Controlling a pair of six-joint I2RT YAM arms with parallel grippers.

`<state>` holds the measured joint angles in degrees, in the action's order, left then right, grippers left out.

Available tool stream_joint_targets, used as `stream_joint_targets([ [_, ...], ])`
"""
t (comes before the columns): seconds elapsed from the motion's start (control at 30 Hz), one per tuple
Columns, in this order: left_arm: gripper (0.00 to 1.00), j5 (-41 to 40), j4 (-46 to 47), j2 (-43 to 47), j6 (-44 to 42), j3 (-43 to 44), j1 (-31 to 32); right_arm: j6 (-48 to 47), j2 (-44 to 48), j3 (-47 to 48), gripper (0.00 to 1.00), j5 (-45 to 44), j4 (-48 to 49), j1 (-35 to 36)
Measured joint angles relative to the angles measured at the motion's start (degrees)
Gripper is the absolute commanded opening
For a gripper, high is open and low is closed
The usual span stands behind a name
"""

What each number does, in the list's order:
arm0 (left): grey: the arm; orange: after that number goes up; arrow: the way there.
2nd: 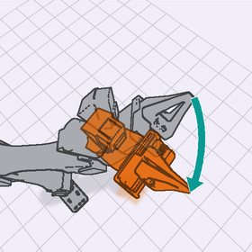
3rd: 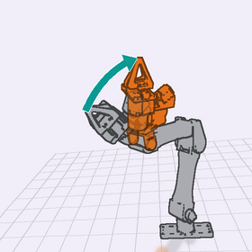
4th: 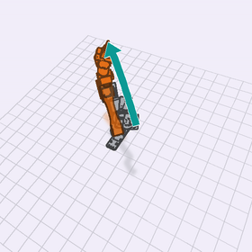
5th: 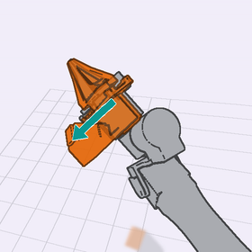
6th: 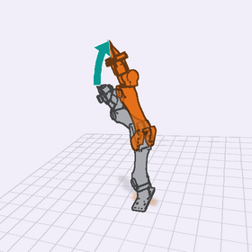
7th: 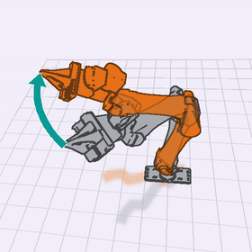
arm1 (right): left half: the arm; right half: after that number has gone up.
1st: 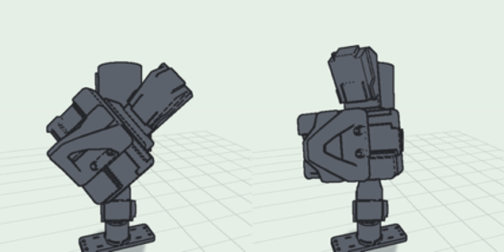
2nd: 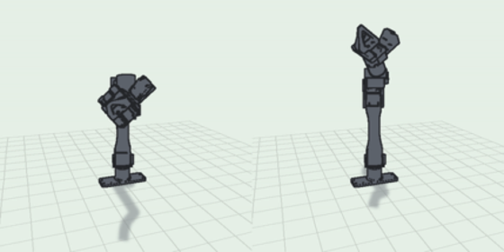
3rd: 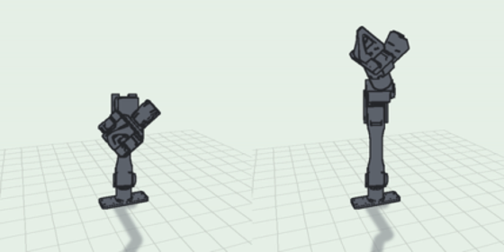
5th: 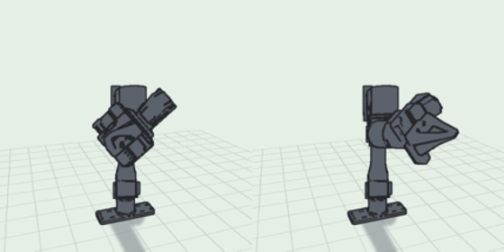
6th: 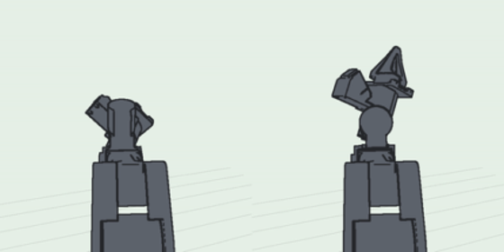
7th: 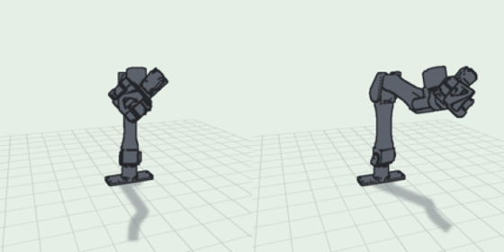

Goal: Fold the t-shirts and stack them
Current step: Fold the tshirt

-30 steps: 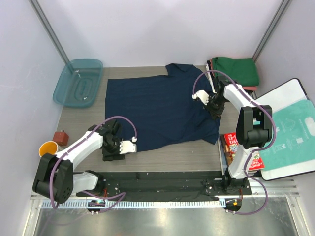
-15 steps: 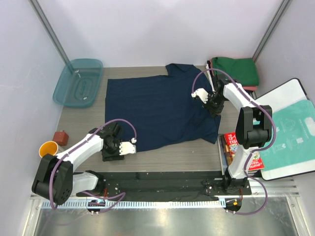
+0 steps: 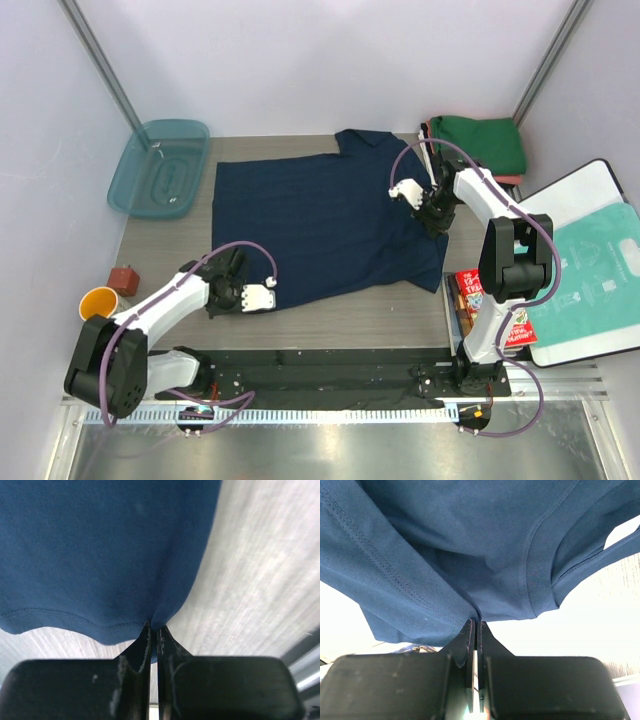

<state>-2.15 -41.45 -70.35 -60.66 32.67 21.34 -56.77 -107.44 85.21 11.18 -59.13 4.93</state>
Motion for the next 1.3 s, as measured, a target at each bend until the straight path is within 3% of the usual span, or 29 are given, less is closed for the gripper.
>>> stream_joint_targets([
  [0.33, 0.0, 6.7, -13.7, 7.6, -1.2, 9.0, 0.0, -3.2, 0.5, 0.0, 0.01, -0.2, -4.3, 1.7],
  [0.7, 0.0, 7.8, -26.8, 12.6, -6.7, 9.6, 0.0, -7.0, 7.9, 3.0, 0.01, -0.7, -9.9, 8.0],
  [1.07, 0.0, 4.3, -24.7, 10.8, -8.7, 8.7, -0.5, -9.0, 8.1, 7.7, 0.01, -2.6, -8.8, 8.0],
  [1.3, 0.0, 2.9, -21.2, 6.1, -9.5, 10.8, -4.1, -9.2, 8.1, 9.8, 0.01, -3.5, -6.1, 8.0],
])
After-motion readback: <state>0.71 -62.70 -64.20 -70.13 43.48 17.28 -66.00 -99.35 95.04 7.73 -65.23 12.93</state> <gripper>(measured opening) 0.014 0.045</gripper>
